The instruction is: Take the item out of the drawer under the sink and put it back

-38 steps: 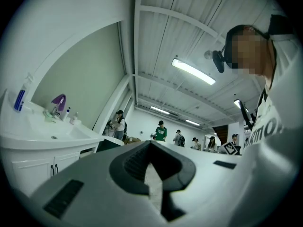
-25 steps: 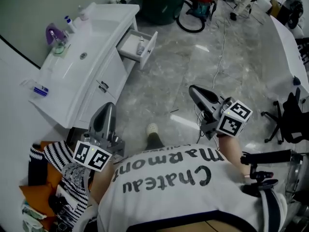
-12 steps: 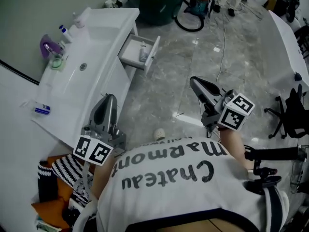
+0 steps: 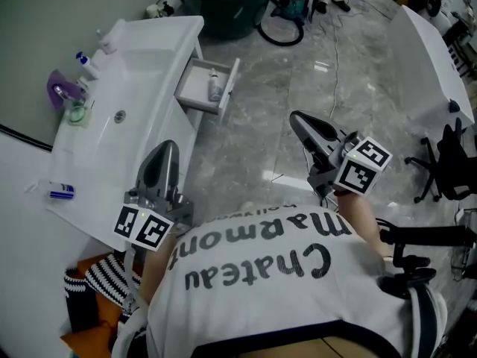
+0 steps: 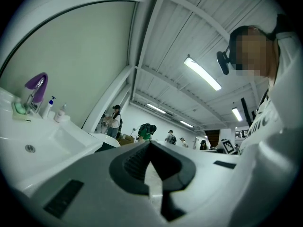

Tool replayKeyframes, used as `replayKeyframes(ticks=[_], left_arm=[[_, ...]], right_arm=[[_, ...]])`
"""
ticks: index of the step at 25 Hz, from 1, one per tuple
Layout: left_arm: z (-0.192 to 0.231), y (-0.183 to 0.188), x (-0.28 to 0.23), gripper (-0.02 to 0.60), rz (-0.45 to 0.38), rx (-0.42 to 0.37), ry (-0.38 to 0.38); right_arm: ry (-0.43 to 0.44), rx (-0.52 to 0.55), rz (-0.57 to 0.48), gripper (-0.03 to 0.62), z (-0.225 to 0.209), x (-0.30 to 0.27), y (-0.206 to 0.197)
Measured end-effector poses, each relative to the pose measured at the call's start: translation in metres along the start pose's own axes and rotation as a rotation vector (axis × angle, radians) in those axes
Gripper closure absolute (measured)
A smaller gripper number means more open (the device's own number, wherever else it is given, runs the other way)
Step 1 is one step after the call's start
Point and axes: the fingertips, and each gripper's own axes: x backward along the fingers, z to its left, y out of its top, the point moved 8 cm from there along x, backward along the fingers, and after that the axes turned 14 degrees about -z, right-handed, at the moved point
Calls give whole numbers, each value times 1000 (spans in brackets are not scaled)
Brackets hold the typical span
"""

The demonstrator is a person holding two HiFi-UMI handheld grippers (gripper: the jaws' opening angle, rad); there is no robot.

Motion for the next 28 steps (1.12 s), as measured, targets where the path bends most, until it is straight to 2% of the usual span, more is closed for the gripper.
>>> replayKeyframes(ticks=[4, 9, 11, 15, 17, 19, 23, 28], left_arm=[[5, -6, -5, 577, 21, 17, 0], [23, -7, -8, 577, 36, 76, 26], [33, -7, -6, 577, 47, 58, 37], [55, -10, -1, 577, 120, -37, 78], [64, -11, -1, 577, 148, -57, 105], [68, -11, -2, 577, 151, -44, 125], [66, -12, -9, 577, 126, -8, 118], [61, -26, -23, 577, 117, -5, 110]], right_arm=[[-6, -8, -3, 582, -6, -10, -1], [-2, -46, -16, 582, -12, -37, -3], [-8, -39, 5, 582, -12, -48, -6], [-98, 3, 104, 582, -22, -57, -13], [-117, -6, 118, 582, -27, -62, -10], [-111, -34, 106, 582, -29, -71, -8], [-76, -52, 102, 582, -31, -85, -14], [-46, -94, 89, 582, -43, -92, -26]])
